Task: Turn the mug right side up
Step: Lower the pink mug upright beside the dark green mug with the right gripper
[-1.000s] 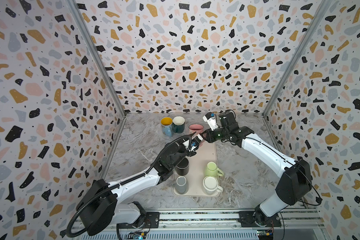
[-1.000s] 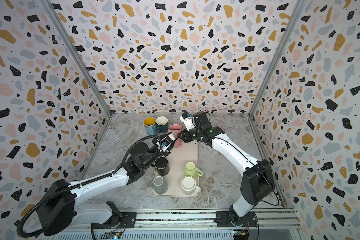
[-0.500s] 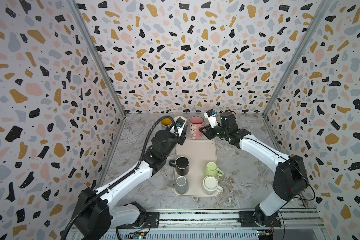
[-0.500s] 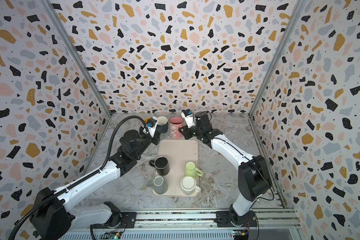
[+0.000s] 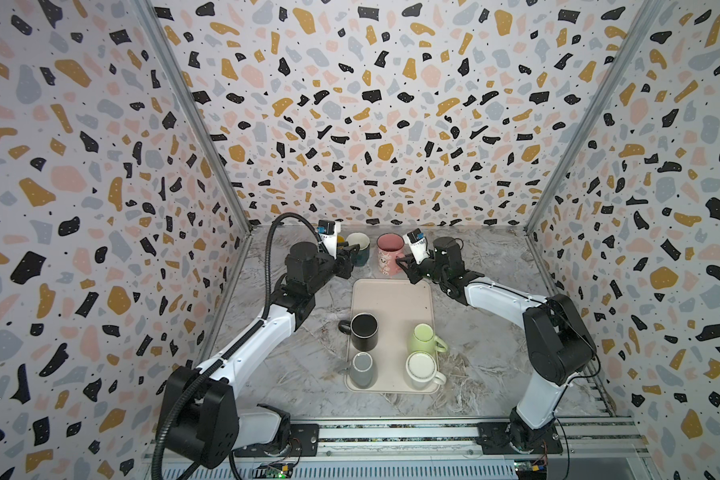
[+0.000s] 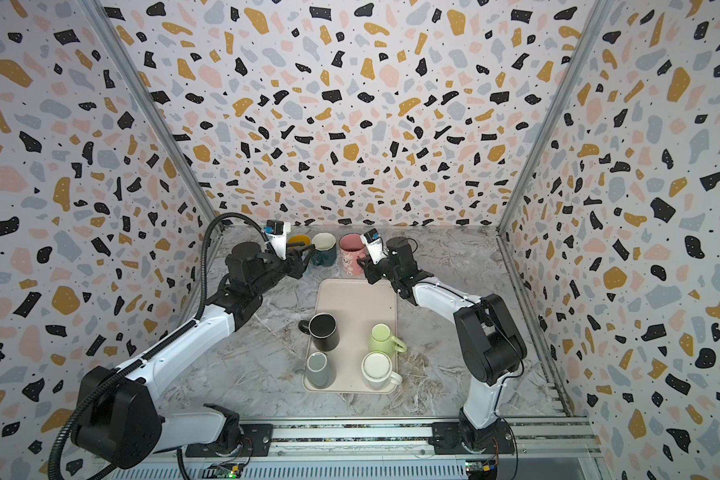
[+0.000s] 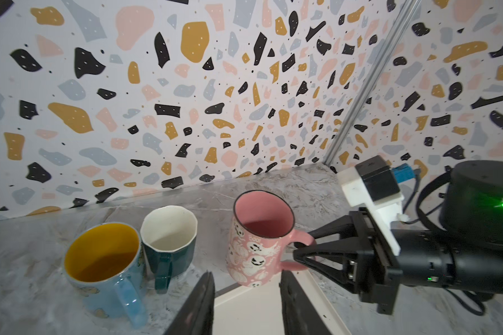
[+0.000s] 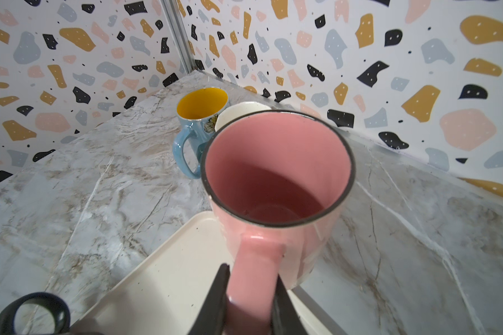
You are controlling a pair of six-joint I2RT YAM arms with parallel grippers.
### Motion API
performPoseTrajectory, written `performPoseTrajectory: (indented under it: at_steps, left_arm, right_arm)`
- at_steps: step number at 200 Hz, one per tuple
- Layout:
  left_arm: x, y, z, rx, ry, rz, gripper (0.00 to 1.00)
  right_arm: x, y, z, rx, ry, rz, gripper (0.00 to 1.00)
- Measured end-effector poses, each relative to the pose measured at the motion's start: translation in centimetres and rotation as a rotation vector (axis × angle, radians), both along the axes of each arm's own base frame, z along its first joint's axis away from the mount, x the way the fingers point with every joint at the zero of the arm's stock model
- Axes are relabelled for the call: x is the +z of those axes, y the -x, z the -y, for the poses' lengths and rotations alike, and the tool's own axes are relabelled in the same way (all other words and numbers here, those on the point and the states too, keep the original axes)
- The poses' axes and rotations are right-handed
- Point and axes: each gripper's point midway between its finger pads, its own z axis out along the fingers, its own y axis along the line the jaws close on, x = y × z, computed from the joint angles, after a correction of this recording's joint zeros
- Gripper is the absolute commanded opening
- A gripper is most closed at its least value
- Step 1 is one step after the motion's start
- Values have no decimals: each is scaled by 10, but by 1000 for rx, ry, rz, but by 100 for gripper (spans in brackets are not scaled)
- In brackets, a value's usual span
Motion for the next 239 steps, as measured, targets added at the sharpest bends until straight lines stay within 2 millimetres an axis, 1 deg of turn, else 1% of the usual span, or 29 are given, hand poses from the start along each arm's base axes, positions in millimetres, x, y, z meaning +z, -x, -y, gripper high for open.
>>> performPoseTrajectory:
  at_steps: [19,47,78,103,160,203,239]
  left_arm:
    - [3,3,3,-39,47,-17,39]
    - [5,6,4,-78,102,-35,39]
    - [3,8,4,-98,129,-54,39]
    - [5,9,4,-107,144,-55,39]
    - [0,10,3,-112,153,-67,39]
    - [0,10,1,-113,163,-69,40]
    - [1,10,1,-116,167,-70,41]
  right_arm:
    - [-6,-6,-5,2,0,25,0]
    - [-23,-12,-10,1,11,35,0]
    - [-43,-18,-12,-13,28,27,0]
    - [-54,-22,-11,-29,40,28,0]
    - [-54,-32,-12,-55,30,63,0]
    - [-67,-39,-14,-66,35,59,0]
    - [-68,-42,-14,-74,31,70,0]
